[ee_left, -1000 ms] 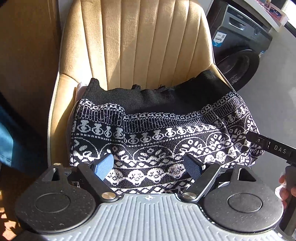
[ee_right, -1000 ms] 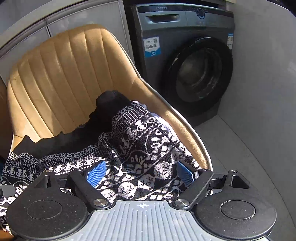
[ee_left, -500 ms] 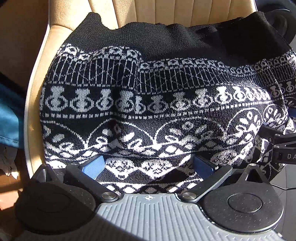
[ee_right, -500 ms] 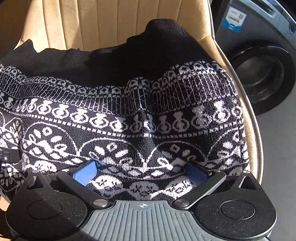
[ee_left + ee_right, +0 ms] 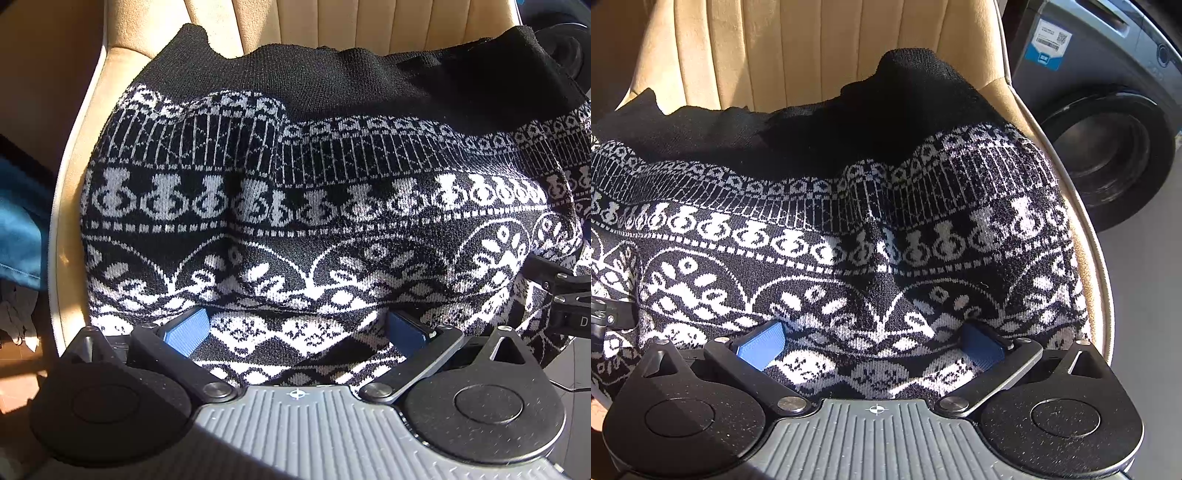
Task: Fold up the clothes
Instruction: 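Open both grippers and press the bundle flat on the chair, then pull both open grippers back from the chair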
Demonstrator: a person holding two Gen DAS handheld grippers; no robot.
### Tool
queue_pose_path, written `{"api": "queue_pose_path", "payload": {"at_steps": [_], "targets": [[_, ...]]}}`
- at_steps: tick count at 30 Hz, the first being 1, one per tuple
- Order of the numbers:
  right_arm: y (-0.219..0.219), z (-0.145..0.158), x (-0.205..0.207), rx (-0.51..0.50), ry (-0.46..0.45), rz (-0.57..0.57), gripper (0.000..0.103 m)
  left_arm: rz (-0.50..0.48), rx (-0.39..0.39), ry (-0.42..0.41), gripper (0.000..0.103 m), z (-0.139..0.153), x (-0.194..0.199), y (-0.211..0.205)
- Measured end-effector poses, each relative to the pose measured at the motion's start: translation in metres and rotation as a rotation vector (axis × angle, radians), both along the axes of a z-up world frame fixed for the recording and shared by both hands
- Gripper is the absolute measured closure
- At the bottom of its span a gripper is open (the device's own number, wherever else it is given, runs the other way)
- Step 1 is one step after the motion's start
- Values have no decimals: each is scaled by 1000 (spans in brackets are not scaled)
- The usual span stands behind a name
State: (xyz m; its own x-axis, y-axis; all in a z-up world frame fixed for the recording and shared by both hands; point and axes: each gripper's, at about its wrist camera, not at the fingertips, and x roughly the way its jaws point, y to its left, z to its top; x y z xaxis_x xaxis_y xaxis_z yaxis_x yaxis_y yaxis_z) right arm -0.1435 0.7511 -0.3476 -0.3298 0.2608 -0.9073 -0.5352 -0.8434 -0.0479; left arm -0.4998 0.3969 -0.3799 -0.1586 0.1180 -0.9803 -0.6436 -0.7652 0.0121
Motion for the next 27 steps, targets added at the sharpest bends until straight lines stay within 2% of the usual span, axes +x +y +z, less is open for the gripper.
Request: {"api": "queue_pose_path", "payload": {"at_steps": [3,5,7,13,15,18,23,27], "targets": [[2,13,6,-20,19,9,1,9,-21,4,0,12,3,2],[1,28,15,-18,39,4,1,0,-22,48,0,27,9,3],[-1,51,29,10,73,-1,1,-6,-16,124,0,56,21,3],[-10,135,81,83,190,-81,1,50,164,214,0,164,59,-32],[-16,163,100,110,229,-116,1,59,233,219,0,193,72,-49],[-46,198,134,131,281,-182,1,36,273,246,0,228,100,-76],[-124,248,184,141,335,-293,1,-29,188,325,0,261,154,-116],[-177,278,207,186,320,-294,1,-17,253,227,0,280,177,-148]]}}
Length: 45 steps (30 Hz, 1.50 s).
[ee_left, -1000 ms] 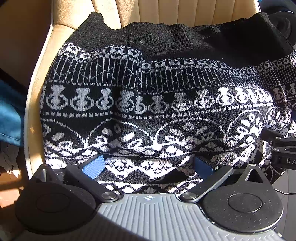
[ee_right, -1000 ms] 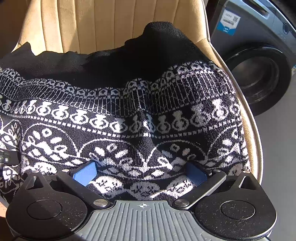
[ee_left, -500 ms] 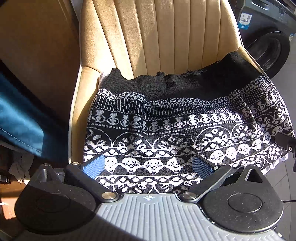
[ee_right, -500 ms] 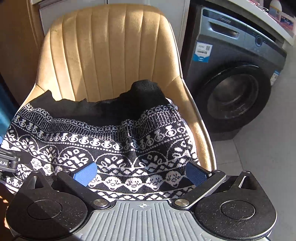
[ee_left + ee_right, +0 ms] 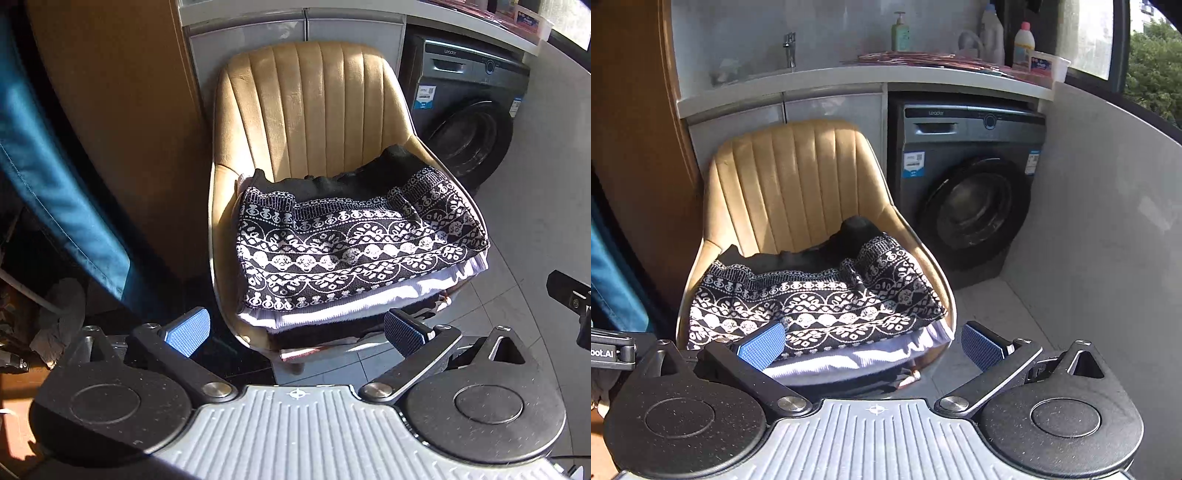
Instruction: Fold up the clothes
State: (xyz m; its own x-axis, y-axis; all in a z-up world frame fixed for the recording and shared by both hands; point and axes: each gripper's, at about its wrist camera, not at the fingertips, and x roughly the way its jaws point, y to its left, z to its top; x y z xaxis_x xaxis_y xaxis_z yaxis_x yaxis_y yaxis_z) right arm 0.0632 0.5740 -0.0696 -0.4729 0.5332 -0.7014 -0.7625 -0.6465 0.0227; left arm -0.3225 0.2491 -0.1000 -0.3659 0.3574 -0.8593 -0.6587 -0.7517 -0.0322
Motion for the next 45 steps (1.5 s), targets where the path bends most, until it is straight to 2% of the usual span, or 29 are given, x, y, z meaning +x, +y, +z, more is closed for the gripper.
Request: {"api": "queue_pose_path", "payload": {"at_steps": [2,6,9,23,26,31,39,45], "targets": [[-18,14,11,9,-2,2,1,5,35,-40,0,10,9,-12],[-40,36,37,27,-9,-2,1,-1,14,0,0,23,35,-19],[-46,42,53,48,-22,-3,1,-1,18,2,0,26,51,-18],[-21,37,112,33,-3,40,1,81,21,39,0,42,115,9],[-15,38,121,24,1,43,1,105,-6,50,0,41,126,12],[-15,37,134,4,11,66,1,107,-31,54,0,39,144,17],[-20,31,158,-17,7,100,1,90,-22,82,0,45,168,23],[-11,29,168,-21,18,95,1,49,-45,93,0,44,180,30]]}}
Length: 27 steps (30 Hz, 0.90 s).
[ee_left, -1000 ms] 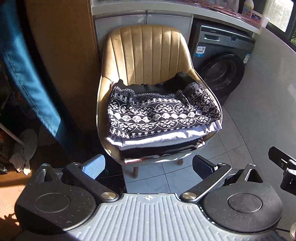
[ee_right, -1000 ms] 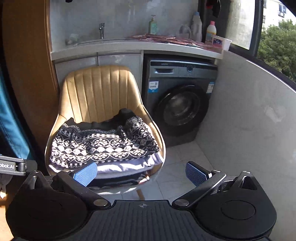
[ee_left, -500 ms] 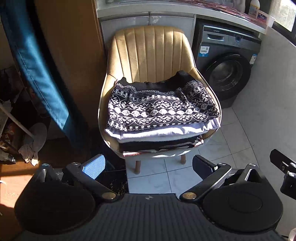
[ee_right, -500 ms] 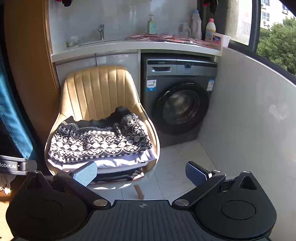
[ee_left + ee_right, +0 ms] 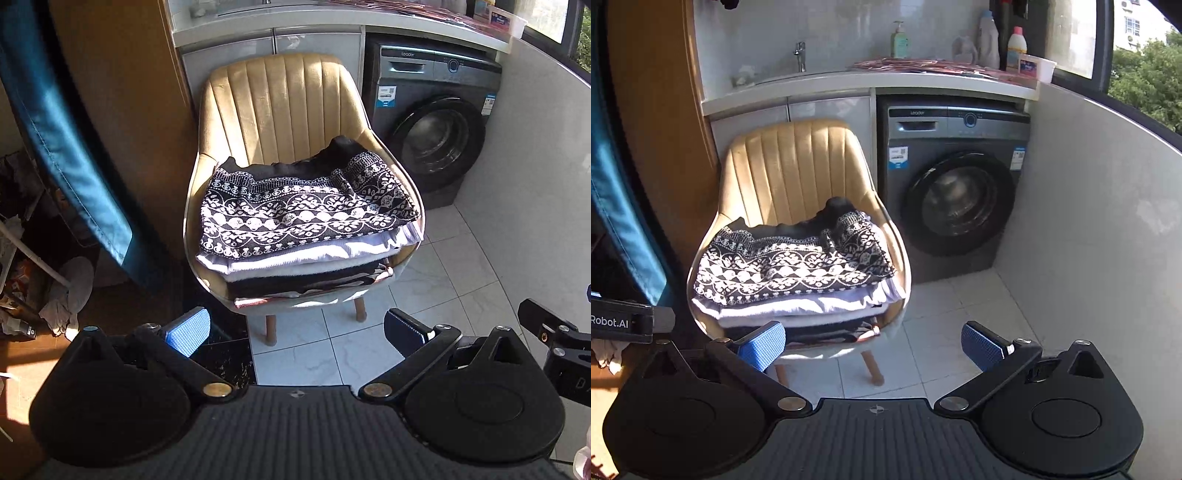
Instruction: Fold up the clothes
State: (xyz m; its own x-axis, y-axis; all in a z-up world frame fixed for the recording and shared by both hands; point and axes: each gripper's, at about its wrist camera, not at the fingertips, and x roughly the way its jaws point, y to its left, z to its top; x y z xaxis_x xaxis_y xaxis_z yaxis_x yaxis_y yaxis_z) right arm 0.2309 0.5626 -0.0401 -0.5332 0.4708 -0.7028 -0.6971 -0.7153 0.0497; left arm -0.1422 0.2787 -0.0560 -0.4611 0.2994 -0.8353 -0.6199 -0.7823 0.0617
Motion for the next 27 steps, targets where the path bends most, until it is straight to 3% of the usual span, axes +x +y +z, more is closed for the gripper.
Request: {"api": "queue_pose_path", "payload": {"at_steps": [27], "targets": [[4,-3,-12,-1,-20,-7,1,-46,24,-30,0,-5,-12,3]]}}
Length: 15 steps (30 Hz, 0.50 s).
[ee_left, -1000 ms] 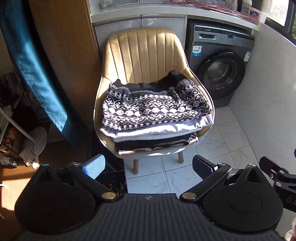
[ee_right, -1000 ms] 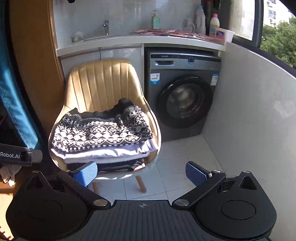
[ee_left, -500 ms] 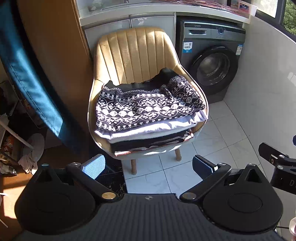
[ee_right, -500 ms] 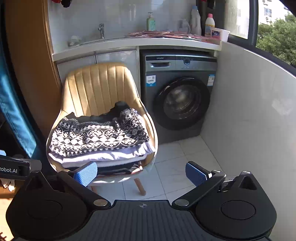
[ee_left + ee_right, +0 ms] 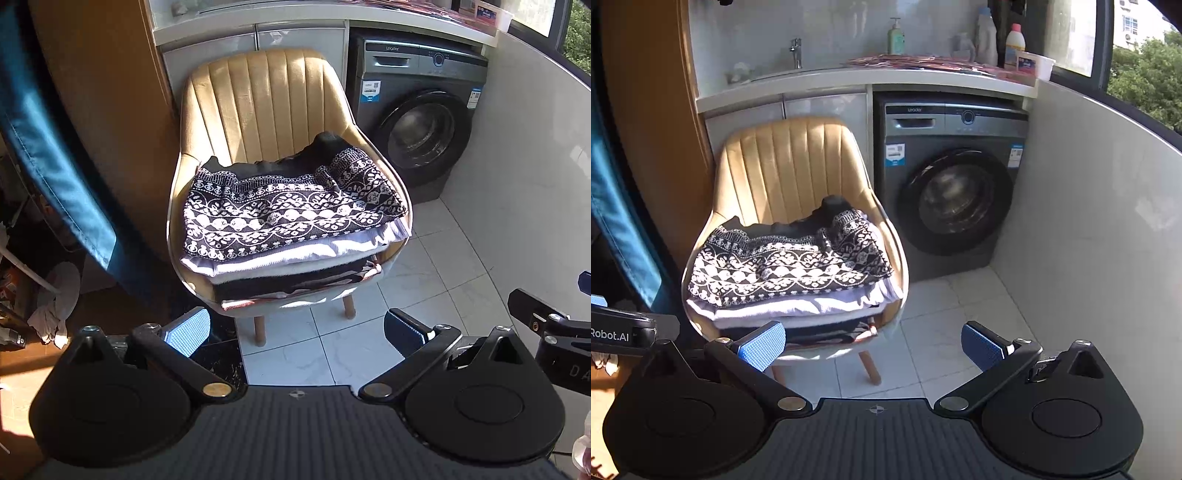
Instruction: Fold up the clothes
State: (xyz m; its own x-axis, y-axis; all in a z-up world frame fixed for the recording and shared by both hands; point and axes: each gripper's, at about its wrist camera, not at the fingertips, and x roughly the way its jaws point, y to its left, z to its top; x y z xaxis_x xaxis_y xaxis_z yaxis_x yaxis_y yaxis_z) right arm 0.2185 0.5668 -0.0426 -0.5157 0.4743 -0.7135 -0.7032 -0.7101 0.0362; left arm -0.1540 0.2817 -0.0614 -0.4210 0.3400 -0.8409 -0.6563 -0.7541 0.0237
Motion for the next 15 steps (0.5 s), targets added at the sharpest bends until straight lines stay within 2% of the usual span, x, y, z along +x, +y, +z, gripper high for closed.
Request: {"api": "queue_pose_path", "payload": {"at_steps": [15], "targets": [[-9,4,-5,18,2,-4,1,2,62,11,0,8,-6,-8]]}}
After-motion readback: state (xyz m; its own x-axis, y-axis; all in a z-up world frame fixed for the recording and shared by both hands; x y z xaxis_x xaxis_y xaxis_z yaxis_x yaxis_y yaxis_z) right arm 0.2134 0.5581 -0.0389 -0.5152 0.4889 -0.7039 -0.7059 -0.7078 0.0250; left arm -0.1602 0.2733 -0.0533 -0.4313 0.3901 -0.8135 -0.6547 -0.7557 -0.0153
